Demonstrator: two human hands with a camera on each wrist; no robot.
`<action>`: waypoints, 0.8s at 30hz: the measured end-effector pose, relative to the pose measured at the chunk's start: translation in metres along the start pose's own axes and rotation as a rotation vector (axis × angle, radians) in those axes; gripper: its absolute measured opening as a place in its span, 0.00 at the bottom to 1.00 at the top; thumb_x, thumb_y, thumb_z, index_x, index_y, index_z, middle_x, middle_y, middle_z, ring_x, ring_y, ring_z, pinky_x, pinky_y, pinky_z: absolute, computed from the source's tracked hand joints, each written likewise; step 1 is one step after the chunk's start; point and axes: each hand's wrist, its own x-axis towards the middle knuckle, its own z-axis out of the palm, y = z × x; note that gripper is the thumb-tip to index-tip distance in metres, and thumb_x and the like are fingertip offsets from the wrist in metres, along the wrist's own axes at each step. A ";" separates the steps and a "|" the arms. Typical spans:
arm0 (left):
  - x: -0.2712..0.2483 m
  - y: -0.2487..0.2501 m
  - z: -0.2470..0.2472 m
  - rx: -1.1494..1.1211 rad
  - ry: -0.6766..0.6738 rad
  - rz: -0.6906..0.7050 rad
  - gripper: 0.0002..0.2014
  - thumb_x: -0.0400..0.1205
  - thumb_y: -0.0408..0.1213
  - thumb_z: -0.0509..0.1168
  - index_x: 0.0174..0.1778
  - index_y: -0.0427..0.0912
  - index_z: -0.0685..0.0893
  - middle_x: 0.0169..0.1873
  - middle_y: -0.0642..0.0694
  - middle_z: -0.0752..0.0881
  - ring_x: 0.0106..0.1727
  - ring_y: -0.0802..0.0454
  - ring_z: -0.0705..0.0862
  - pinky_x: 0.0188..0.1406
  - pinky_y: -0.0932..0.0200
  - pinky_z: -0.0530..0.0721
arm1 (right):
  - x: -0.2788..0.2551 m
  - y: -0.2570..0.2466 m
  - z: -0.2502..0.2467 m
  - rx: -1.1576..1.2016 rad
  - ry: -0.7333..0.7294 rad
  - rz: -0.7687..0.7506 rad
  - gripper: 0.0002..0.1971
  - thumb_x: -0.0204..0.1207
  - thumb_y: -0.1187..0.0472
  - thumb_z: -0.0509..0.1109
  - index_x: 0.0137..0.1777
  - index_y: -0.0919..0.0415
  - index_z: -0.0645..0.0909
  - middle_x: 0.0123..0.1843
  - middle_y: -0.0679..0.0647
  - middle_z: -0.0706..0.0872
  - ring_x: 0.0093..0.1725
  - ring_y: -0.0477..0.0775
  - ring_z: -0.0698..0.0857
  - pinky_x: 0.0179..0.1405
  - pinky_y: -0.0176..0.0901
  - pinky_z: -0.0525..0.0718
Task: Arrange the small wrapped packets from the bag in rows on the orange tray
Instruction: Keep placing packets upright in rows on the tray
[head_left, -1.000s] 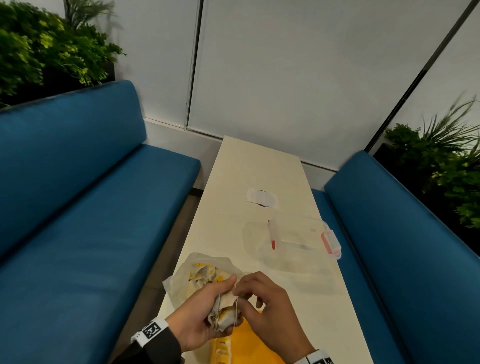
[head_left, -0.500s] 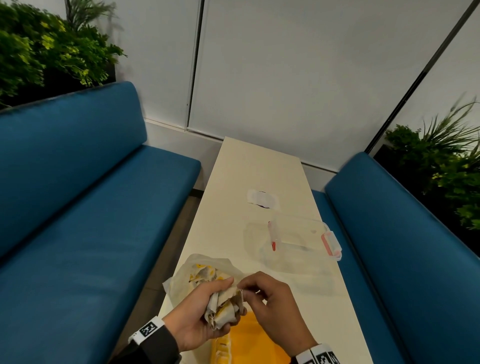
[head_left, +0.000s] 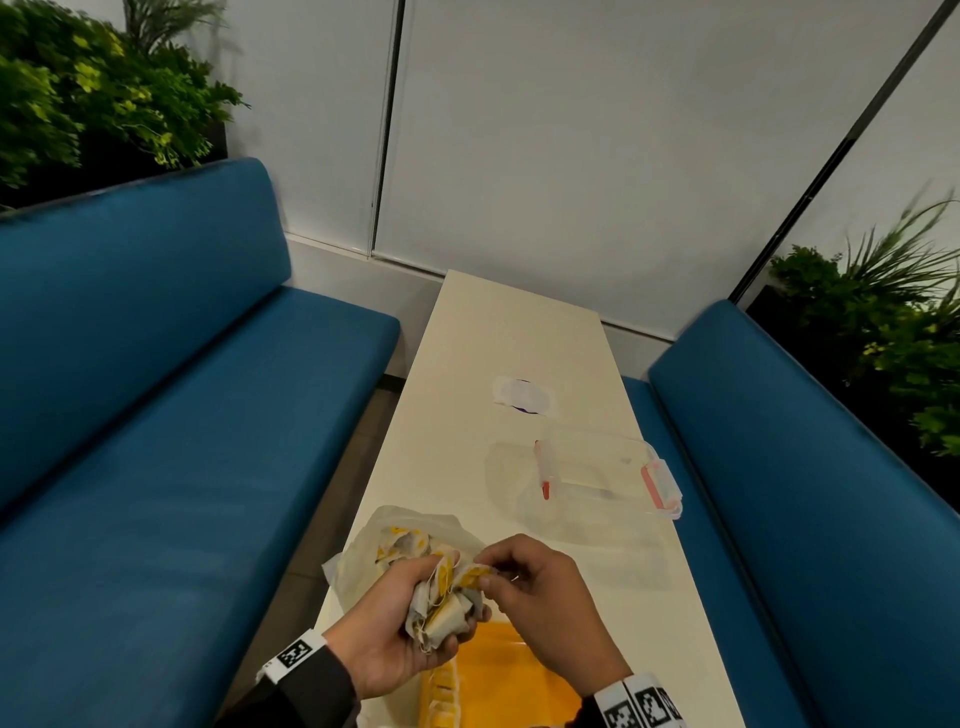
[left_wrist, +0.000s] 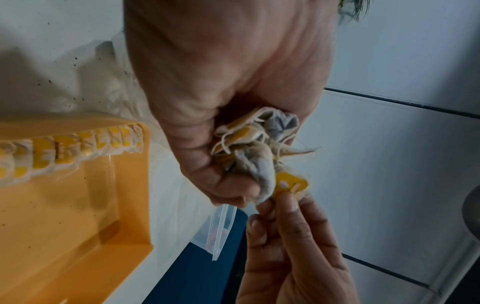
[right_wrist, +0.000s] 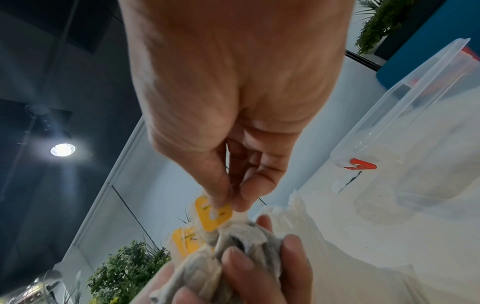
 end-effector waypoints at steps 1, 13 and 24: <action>0.000 0.000 0.000 0.000 0.001 0.000 0.24 0.84 0.51 0.65 0.56 0.30 0.88 0.51 0.30 0.85 0.37 0.46 0.86 0.24 0.57 0.86 | 0.000 -0.001 -0.001 -0.008 0.006 -0.003 0.09 0.74 0.66 0.77 0.45 0.49 0.88 0.43 0.43 0.90 0.46 0.46 0.88 0.47 0.40 0.88; 0.003 0.005 -0.003 -0.020 0.044 0.005 0.24 0.82 0.48 0.67 0.62 0.29 0.87 0.52 0.29 0.86 0.38 0.44 0.86 0.24 0.57 0.85 | 0.006 -0.006 -0.014 0.070 0.046 0.036 0.07 0.75 0.65 0.75 0.43 0.51 0.88 0.46 0.46 0.92 0.44 0.52 0.88 0.46 0.52 0.90; 0.003 0.010 -0.011 -0.046 0.016 0.036 0.17 0.83 0.43 0.68 0.54 0.32 0.93 0.55 0.28 0.86 0.38 0.44 0.86 0.23 0.57 0.86 | 0.010 -0.008 -0.022 0.257 0.082 0.095 0.02 0.79 0.75 0.69 0.48 0.71 0.80 0.38 0.59 0.93 0.37 0.57 0.91 0.34 0.46 0.86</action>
